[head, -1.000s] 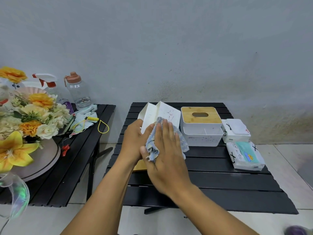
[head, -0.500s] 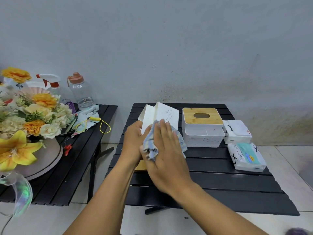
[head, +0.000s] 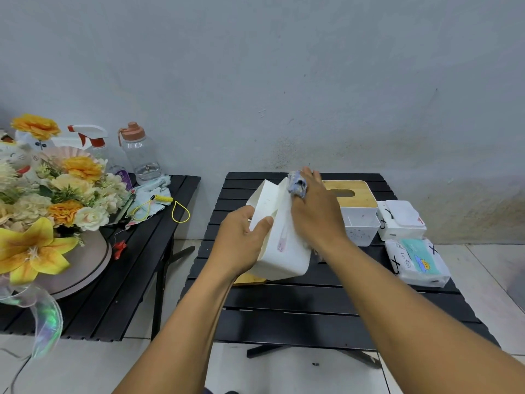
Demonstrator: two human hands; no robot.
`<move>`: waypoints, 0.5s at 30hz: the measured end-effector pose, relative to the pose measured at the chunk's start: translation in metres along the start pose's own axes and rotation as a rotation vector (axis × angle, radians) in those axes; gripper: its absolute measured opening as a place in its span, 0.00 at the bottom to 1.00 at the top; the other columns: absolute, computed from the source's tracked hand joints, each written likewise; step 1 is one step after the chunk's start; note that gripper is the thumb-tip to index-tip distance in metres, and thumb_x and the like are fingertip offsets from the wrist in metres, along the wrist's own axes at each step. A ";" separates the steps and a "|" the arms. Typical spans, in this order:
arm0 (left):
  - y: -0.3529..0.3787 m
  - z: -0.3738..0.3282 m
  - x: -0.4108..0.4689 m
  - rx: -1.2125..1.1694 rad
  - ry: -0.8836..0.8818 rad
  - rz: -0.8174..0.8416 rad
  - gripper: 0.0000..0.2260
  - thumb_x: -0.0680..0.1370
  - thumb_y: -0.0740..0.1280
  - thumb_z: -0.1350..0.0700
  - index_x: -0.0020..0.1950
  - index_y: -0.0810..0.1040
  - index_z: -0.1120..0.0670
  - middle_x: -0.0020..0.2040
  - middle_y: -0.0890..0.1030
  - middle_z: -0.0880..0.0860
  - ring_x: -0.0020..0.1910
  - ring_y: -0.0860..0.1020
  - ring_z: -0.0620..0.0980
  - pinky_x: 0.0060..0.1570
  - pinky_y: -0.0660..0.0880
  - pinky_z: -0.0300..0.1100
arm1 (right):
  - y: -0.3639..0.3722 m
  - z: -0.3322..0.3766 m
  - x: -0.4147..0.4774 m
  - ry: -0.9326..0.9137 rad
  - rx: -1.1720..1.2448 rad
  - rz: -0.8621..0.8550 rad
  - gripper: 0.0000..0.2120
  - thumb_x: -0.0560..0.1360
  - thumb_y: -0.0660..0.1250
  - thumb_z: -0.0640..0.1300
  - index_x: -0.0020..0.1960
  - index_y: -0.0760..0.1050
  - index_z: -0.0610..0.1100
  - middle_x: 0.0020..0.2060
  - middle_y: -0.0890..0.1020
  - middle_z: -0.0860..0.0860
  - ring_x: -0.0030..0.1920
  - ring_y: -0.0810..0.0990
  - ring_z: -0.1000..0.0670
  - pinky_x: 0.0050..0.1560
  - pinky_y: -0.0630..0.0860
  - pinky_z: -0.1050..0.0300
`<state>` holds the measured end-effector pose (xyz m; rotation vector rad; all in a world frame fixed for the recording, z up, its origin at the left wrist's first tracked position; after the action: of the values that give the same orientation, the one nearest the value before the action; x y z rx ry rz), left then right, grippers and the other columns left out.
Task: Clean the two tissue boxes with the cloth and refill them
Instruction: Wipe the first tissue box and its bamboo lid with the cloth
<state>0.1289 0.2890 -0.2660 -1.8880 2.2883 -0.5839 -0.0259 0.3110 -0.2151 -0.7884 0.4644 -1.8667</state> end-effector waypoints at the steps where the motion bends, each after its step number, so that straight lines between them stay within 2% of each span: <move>1: 0.000 -0.002 0.000 -0.002 -0.005 -0.010 0.11 0.83 0.67 0.54 0.40 0.76 0.47 0.30 0.79 0.38 0.29 0.75 0.35 0.27 0.65 0.27 | 0.000 0.001 -0.002 -0.013 0.003 0.003 0.26 0.79 0.56 0.35 0.77 0.62 0.44 0.78 0.62 0.50 0.77 0.58 0.48 0.70 0.60 0.57; 3: -0.002 -0.005 0.000 0.006 -0.015 -0.046 0.15 0.83 0.67 0.54 0.36 0.72 0.48 0.25 0.75 0.37 0.25 0.71 0.37 0.24 0.62 0.28 | 0.008 0.007 -0.018 -0.110 -0.039 0.029 0.30 0.78 0.58 0.34 0.79 0.59 0.45 0.79 0.60 0.52 0.79 0.54 0.50 0.76 0.54 0.57; 5: -0.002 -0.009 0.002 0.020 -0.027 -0.076 0.19 0.83 0.66 0.57 0.34 0.65 0.50 0.21 0.69 0.38 0.22 0.66 0.38 0.22 0.60 0.30 | 0.019 0.007 -0.040 -0.182 -0.060 0.044 0.32 0.78 0.59 0.34 0.80 0.55 0.46 0.79 0.57 0.54 0.79 0.49 0.56 0.76 0.46 0.63; 6: -0.003 -0.008 0.002 0.026 -0.033 -0.085 0.20 0.83 0.65 0.57 0.34 0.64 0.51 0.20 0.68 0.39 0.21 0.65 0.39 0.22 0.60 0.31 | 0.024 0.005 -0.051 -0.196 -0.054 0.048 0.32 0.78 0.59 0.34 0.80 0.55 0.47 0.79 0.57 0.55 0.78 0.48 0.59 0.76 0.46 0.65; 8: -0.006 -0.005 0.004 0.026 -0.047 -0.115 0.18 0.83 0.66 0.56 0.34 0.66 0.52 0.22 0.69 0.39 0.23 0.65 0.40 0.23 0.61 0.30 | 0.030 0.002 -0.067 -0.229 -0.030 0.046 0.32 0.78 0.60 0.33 0.79 0.58 0.46 0.78 0.60 0.55 0.75 0.49 0.63 0.75 0.46 0.68; 10: -0.008 -0.003 0.005 0.001 -0.056 -0.132 0.15 0.83 0.67 0.55 0.37 0.72 0.53 0.29 0.76 0.41 0.25 0.71 0.38 0.25 0.64 0.29 | 0.034 0.000 -0.078 -0.263 -0.029 0.029 0.30 0.76 0.61 0.32 0.77 0.64 0.44 0.76 0.65 0.52 0.74 0.53 0.62 0.74 0.49 0.69; 12: -0.008 -0.004 0.006 -0.035 -0.060 -0.134 0.12 0.84 0.67 0.55 0.40 0.76 0.53 0.34 0.80 0.45 0.28 0.75 0.36 0.27 0.68 0.28 | 0.033 -0.001 -0.079 -0.287 -0.027 -0.008 0.30 0.73 0.62 0.32 0.75 0.68 0.41 0.74 0.70 0.49 0.73 0.59 0.59 0.73 0.57 0.61; 15: -0.007 -0.006 0.006 -0.001 -0.022 -0.109 0.12 0.84 0.67 0.54 0.42 0.77 0.57 0.34 0.80 0.49 0.31 0.73 0.40 0.31 0.68 0.33 | 0.023 0.003 -0.067 -0.279 0.011 -0.029 0.31 0.71 0.62 0.31 0.73 0.71 0.42 0.72 0.73 0.48 0.73 0.64 0.56 0.73 0.63 0.54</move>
<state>0.1321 0.2832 -0.2570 -2.0193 2.1832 -0.5714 0.0094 0.3623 -0.2483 -1.0348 0.2672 -1.7499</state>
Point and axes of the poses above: each hand's wrist, its own x-axis towards the middle knuckle, its own y-axis out of the palm, z = x × y, the point moved 4 cm from there along x, towards the middle knuckle
